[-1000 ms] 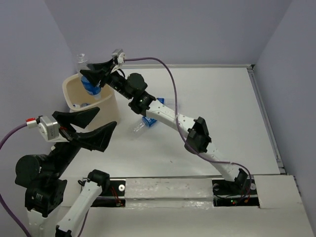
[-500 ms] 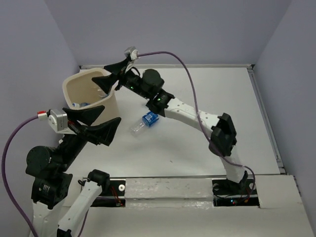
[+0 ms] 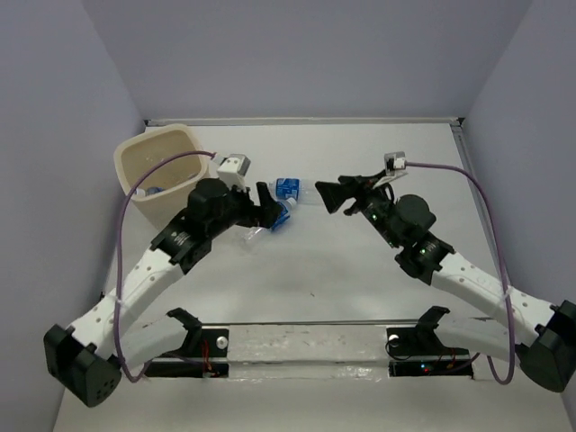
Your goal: Put the plastic bottles in the bin
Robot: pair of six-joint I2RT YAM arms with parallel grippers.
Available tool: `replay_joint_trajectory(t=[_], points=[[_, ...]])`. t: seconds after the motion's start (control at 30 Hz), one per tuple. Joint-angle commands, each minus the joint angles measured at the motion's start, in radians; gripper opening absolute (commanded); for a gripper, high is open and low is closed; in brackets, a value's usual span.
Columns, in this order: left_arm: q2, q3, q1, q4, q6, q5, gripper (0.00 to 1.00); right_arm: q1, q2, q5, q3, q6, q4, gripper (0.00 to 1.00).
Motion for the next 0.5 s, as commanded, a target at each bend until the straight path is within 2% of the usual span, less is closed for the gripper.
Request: replay_joint_trajectory(t=[0.0,0.1,0.27,0.4,0.47], points=[[0.166,0.13,-0.153,-0.031,0.122,-0.332,0.99,-0.015,-0.178,0.126,-0.143,0.056,-0.134,0.88],[0.303,0.184,-0.176,-0.036,0.207,-0.393,0.99,-0.015,-0.303,0.135,-0.212,0.062,-0.206,0.88],[0.52,0.281,-0.176,-0.067,0.392,-0.332,0.99,-0.015,-0.447,0.164,-0.257,0.065,-0.303,0.88],[0.657,0.364,-0.175,-0.105,0.496,-0.356,0.99,-0.015,-0.51,0.161,-0.26,0.054,-0.347,0.88],[0.723,0.384,-0.173,-0.111,0.521,-0.318,0.99,-0.015,-0.532,0.158,-0.26,0.051,-0.37,0.88]])
